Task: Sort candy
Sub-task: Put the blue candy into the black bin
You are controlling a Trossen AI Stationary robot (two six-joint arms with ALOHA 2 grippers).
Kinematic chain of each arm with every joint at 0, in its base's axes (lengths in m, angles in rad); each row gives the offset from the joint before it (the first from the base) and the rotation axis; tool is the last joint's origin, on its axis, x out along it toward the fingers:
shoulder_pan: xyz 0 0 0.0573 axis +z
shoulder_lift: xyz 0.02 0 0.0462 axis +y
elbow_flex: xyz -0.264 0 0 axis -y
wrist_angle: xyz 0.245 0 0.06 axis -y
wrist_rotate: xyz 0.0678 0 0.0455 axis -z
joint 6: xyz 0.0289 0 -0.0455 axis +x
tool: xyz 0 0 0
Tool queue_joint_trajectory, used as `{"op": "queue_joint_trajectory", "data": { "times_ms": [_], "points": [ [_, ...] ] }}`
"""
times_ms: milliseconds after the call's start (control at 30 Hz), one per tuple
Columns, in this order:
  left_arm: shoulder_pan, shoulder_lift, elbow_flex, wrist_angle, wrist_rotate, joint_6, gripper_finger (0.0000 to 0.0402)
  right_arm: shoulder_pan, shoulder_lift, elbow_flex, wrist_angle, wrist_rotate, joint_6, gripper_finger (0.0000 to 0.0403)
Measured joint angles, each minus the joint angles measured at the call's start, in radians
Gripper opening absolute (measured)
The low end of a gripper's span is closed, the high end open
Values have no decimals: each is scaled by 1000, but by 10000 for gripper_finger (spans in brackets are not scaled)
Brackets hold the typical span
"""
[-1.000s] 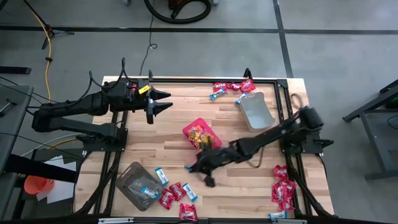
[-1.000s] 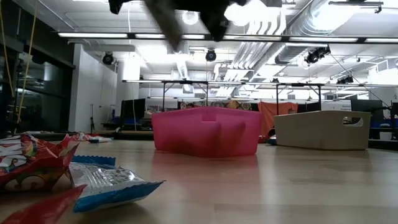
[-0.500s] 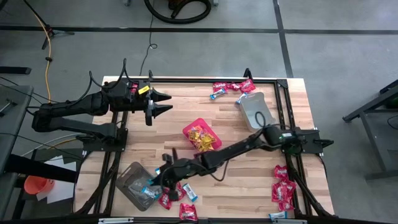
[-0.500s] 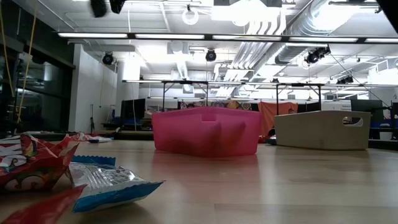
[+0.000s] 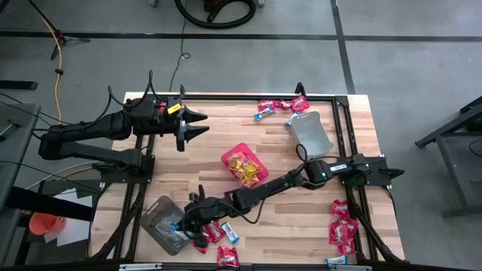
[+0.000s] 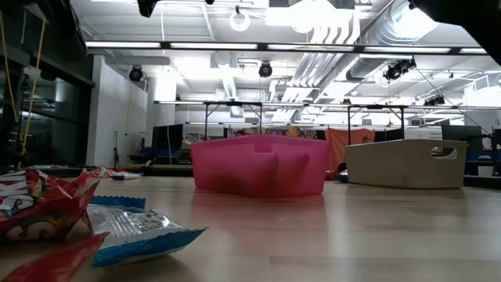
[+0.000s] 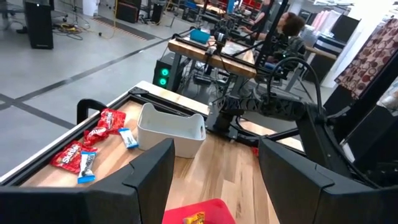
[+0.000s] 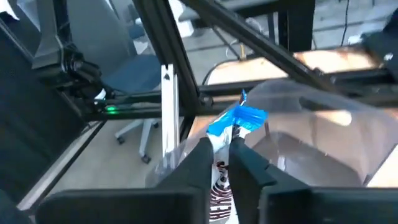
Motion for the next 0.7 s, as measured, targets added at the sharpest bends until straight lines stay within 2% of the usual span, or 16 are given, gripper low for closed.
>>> {"op": "queue_joint_trajectory", "data": {
  "times_ms": [233, 333, 433, 700],
  "points": [
    [0, 0, 0, 0, -25, -23, 218, 1, -1, 0, -59, -75, 27, 196],
    [0, 0, 0, -1, -26, -38, 218, -1, -4, 0, -93, -100, 19, 246],
    [0, 0, 0, 0, -27, -38, 218, -9, -37, 0, -159, -106, -17, 268],
    [0, 0, 0, -1, -42, -38, 218, -62, -202, 0, -539, -67, -214, 272]
  ]
}}
